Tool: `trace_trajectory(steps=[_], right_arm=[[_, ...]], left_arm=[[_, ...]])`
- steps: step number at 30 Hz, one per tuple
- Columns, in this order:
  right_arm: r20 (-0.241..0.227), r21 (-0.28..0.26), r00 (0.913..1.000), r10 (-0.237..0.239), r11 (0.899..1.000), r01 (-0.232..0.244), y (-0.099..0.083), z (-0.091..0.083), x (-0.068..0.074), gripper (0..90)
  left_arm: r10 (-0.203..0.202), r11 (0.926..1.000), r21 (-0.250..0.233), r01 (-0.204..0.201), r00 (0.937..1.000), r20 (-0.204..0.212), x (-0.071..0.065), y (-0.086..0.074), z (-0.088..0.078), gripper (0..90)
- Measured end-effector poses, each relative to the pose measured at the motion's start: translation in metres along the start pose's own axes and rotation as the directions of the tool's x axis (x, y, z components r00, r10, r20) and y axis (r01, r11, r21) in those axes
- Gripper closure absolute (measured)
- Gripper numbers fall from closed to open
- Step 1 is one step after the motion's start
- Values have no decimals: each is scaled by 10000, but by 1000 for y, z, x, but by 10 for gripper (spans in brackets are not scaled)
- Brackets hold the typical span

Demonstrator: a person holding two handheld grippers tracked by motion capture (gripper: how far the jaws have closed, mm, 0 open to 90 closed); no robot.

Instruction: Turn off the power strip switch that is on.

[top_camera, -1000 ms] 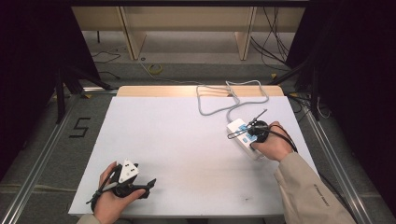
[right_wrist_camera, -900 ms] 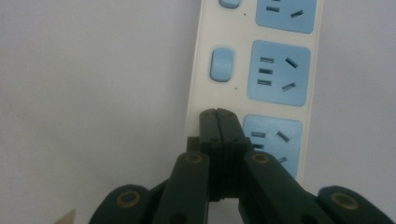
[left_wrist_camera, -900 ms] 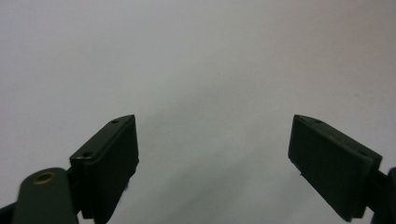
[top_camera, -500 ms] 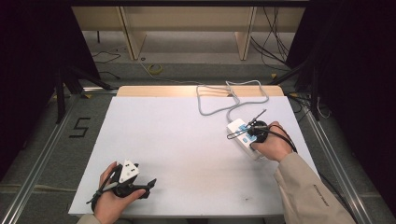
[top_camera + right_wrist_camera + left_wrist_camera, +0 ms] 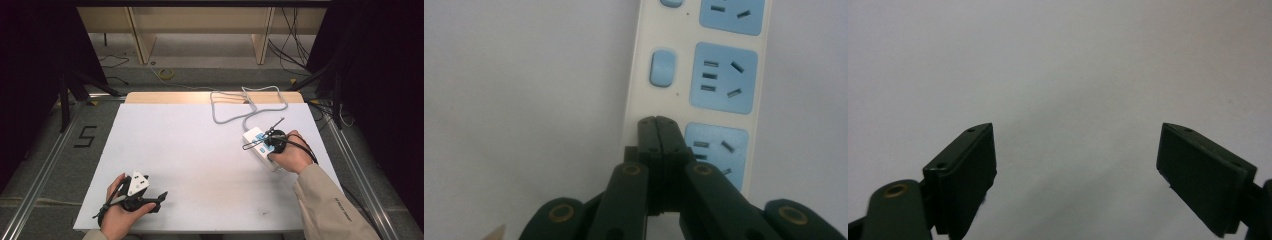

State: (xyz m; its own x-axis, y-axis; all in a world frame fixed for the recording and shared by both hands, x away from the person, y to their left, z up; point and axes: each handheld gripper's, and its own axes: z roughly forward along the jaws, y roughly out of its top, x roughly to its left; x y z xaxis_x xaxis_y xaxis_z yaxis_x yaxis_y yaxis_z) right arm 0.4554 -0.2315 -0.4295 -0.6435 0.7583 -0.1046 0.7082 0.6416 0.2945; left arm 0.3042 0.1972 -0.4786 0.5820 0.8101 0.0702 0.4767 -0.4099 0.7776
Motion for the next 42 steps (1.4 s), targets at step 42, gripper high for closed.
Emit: trace_trajectory(steps=[42], right_arm=[[-88, -177, 9999, 81, 9998, -83, -2, -1, -1, 900]], left_arm=[[-44, 10000, 27, 44, 10000, 18, 1, 0, 0, 157]])
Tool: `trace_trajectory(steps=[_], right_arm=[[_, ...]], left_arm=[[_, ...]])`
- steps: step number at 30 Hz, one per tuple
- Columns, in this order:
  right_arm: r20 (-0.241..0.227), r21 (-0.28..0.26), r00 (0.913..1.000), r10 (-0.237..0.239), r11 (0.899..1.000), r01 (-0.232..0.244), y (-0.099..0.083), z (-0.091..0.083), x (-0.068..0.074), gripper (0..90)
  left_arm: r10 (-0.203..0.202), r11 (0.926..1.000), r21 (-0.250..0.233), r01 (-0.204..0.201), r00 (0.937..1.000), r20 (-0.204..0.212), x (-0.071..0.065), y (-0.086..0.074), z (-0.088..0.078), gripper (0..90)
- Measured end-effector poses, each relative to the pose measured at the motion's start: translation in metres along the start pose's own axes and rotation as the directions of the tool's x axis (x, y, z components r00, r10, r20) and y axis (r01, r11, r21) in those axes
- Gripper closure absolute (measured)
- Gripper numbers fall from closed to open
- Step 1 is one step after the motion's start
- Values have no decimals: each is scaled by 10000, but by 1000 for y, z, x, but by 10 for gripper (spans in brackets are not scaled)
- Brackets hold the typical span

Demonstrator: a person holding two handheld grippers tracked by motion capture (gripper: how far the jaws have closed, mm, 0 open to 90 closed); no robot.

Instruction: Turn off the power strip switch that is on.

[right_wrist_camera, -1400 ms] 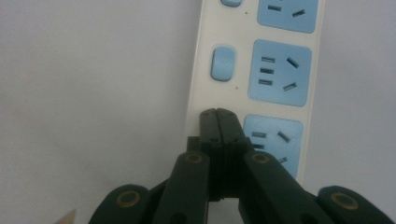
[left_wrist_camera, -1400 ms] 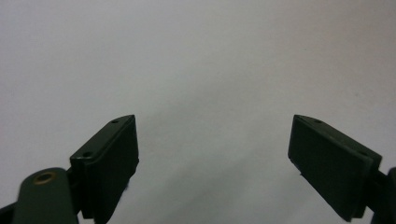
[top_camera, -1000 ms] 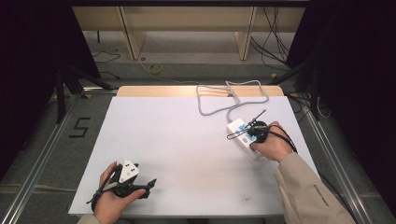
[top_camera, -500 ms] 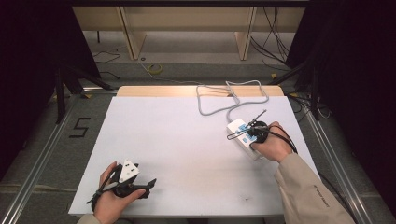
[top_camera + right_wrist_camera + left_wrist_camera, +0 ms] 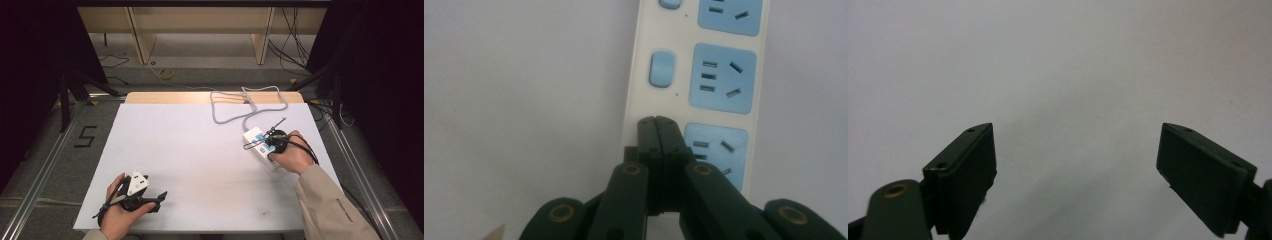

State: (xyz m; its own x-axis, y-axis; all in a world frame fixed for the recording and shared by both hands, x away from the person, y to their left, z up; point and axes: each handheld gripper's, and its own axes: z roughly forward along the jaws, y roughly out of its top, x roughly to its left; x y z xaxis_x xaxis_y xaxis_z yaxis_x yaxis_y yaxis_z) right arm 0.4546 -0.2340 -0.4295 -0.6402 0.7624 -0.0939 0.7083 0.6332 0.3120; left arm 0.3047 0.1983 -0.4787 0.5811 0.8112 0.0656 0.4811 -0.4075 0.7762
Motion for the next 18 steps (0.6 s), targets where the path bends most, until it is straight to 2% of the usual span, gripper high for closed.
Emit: trace_trajectory(steps=[18], right_arm=[[-84, -462, 9999, 81, 9989, -85, -5, -5, -2, 900]], left_arm=[[-30, 10000, -28, 30, 10000, -20, 0, 0, 0, 157]])
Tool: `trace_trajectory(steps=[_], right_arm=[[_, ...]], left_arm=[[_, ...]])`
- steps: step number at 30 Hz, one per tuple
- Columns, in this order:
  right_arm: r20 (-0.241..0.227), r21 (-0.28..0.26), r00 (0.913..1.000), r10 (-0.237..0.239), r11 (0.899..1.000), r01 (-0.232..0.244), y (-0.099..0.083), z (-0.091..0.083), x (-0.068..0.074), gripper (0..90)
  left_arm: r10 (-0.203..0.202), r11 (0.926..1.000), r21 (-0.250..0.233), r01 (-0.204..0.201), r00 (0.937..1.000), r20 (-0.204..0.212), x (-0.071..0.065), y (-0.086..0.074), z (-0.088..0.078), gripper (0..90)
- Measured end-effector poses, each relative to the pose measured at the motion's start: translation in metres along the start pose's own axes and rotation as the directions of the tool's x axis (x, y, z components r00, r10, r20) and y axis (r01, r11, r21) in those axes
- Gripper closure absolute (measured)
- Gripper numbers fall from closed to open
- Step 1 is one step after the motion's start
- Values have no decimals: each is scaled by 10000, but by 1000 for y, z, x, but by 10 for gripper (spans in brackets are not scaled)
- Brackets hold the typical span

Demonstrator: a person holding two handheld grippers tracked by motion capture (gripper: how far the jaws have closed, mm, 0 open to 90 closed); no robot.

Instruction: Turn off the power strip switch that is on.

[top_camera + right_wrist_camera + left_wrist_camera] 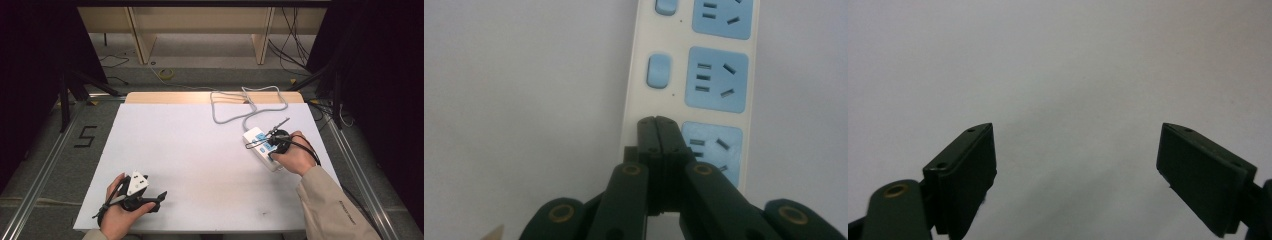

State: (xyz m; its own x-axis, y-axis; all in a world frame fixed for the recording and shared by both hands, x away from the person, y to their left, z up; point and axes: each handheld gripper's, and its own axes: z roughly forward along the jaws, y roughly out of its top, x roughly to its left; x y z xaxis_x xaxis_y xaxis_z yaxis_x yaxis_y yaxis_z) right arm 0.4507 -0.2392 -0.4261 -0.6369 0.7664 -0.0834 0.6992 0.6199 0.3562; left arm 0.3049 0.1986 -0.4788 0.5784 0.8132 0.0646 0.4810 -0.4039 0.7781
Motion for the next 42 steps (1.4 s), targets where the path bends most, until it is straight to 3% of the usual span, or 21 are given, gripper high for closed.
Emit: trace_trajectory(steps=[12, 17, 28, 42], right_arm=[[-221, -712, 9997, 107, 9974, -122, -8, -9, 2, 900], [-221, -945, 9997, -56, 9955, 35, -9, -14, 6, 896], [-241, -1249, 9993, -303, 9918, 271, -11, -21, 15, 886], [-374, -1524, 9989, -298, 9880, 238, -21, -23, 23, 874]], left_arm=[[-24, 10000, 10, 24, 10000, -14, 0, 0, 0, 159], [-36, 10000, 34, 36, 10000, -14, 0, 0, 0, 159], [-25, 10000, 35, 25, 10000, -29, 0, 0, 0, 159], [-29, 10000, 45, 29, 10000, -26, 0, -1, 0, 159]])
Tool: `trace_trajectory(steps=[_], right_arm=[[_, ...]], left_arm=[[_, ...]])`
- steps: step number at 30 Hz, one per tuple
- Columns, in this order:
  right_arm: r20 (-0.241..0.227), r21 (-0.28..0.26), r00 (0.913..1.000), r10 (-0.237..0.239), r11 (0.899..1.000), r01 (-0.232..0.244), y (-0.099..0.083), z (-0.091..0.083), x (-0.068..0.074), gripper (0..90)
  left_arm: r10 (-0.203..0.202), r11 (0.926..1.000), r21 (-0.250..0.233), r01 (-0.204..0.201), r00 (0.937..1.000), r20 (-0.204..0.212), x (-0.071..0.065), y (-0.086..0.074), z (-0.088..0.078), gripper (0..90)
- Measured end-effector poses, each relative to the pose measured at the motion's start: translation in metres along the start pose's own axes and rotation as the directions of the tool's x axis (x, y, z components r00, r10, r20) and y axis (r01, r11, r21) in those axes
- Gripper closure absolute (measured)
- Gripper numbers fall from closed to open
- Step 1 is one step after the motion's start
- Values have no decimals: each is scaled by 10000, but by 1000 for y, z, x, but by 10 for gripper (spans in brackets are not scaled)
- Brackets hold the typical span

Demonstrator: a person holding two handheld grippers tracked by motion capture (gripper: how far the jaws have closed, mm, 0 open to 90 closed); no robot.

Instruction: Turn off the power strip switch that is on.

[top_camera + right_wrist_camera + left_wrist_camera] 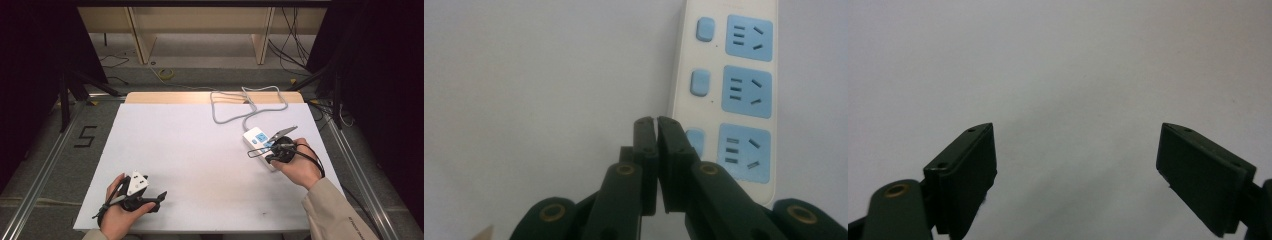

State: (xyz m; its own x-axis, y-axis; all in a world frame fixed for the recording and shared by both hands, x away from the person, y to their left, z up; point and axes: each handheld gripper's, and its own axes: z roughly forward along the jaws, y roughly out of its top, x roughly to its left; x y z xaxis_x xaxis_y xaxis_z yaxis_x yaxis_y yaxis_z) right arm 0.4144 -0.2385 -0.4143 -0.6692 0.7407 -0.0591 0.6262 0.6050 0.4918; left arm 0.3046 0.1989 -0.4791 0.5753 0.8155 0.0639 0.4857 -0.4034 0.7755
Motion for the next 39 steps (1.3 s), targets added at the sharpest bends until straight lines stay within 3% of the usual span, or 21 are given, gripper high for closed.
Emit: trace_trajectory(steps=[25, 39], right_arm=[[-275, -570, 9994, -210, 9982, 194, -16, -3, 10, 822], [-444, -1109, 9977, -514, 9928, 462, -30, -4, 19, 735]], left_arm=[[12, 10000, 48, -13, 10000, 23, 0, 0, 0, 159], [-22, 10000, 69, 22, 10000, 44, 0, -1, 1, 160]])
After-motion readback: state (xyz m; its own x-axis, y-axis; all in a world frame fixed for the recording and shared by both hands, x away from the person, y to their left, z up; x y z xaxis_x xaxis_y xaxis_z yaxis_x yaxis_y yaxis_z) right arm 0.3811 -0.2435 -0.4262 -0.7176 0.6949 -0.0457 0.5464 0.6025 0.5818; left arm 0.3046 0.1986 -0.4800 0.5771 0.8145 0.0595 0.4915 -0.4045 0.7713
